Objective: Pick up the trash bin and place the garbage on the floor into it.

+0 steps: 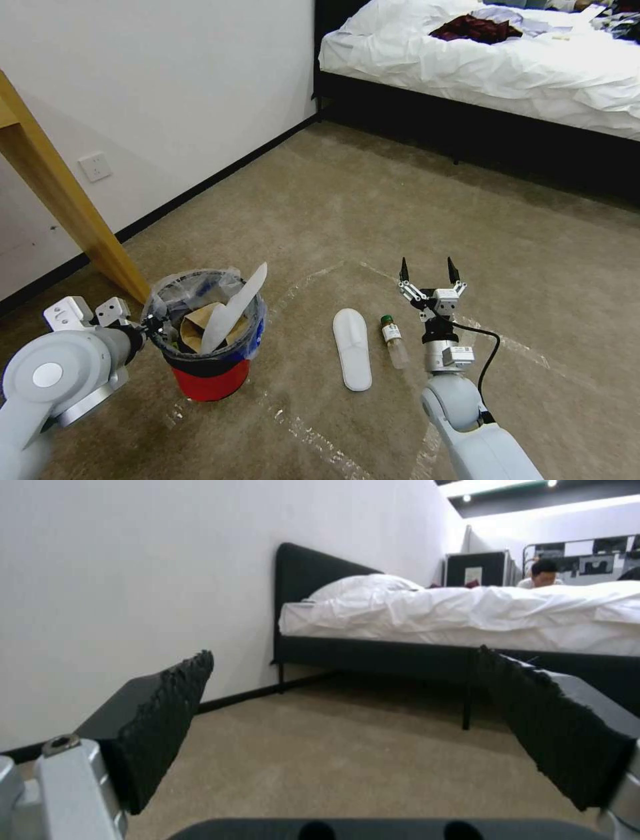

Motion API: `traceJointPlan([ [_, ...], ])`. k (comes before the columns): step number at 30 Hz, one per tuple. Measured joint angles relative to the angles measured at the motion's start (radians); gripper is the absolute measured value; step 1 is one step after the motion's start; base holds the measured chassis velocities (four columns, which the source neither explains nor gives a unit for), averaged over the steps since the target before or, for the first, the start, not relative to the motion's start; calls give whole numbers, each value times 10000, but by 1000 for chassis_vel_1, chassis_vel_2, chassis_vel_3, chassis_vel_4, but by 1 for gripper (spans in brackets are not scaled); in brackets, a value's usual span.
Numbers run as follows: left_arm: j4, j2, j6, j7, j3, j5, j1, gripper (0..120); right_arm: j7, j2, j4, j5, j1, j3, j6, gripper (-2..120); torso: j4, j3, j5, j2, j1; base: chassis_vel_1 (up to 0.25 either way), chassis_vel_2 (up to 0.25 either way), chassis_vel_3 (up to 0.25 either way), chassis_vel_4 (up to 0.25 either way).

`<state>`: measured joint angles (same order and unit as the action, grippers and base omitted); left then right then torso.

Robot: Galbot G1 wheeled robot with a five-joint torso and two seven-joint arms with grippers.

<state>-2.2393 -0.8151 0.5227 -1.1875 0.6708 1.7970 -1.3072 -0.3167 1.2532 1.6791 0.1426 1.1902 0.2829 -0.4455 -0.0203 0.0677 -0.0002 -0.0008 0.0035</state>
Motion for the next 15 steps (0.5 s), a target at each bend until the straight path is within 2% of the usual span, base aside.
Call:
traceJointPlan([
  [15, 14, 51, -36, 18, 32, 69, 72, 4, -109, -405, -91, 75, -539, -51, 173, 100, 0, -1, 2, 0, -2, 0, 0, 0, 0],
])
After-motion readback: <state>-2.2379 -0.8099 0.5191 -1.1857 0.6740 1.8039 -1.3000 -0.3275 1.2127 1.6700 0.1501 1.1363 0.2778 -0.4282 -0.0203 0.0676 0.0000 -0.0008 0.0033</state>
